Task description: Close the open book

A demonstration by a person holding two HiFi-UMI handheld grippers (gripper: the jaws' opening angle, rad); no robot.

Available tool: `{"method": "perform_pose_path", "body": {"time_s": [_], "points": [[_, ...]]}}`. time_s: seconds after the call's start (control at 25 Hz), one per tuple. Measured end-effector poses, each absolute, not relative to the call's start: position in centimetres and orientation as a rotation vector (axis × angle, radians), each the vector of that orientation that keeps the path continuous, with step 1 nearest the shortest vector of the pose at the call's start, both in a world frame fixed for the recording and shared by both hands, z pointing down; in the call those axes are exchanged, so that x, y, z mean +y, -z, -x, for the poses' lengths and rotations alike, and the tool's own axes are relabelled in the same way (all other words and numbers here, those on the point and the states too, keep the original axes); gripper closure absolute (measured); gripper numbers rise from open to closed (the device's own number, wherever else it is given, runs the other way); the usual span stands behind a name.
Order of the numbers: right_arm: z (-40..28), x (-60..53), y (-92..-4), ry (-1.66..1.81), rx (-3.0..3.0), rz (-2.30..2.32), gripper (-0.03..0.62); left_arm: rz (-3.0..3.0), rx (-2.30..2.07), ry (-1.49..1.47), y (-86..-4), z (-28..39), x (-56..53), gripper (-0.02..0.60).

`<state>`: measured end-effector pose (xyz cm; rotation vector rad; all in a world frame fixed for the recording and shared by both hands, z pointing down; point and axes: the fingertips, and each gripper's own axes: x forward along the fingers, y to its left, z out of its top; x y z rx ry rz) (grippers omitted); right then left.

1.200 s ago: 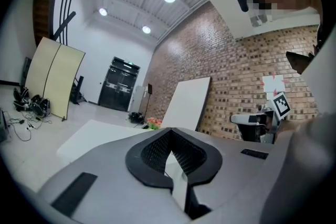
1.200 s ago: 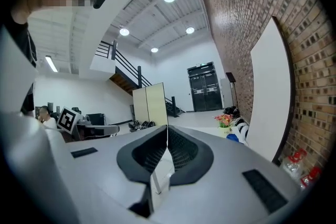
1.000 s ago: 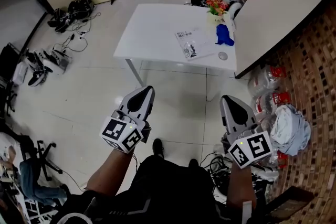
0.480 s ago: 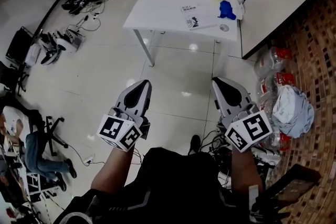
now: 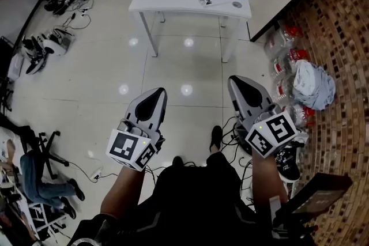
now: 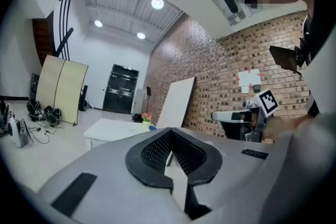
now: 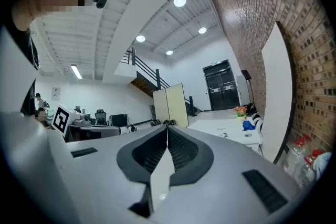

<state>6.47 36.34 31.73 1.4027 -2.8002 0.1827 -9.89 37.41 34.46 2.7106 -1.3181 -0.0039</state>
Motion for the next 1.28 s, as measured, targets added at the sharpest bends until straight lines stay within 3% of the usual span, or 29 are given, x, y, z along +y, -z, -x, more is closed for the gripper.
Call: {"method": "perform_pose_path", "body": {"time_s": [0.28, 0.96, 1.28], "points": [[-3.4, 45.6, -31.1, -0.198, -2.751, -1.448, 0.591, -2.766, -1.213, -0.010, -34.2, 11.9, 45.4, 0.586], [-11.6, 57.2, -29.8, -0.136, -2.802, -1.419, 0.591, -2.706, -1.303, -0.057, -32.7, 3.6, 55.9, 0.586], [-10.9, 59.2, -29.5, -0.133, -2.770, -1.483, 0.591, -2.758, -1.243, -0.026, -31.1, 4.2, 58.4, 0.586]]}}
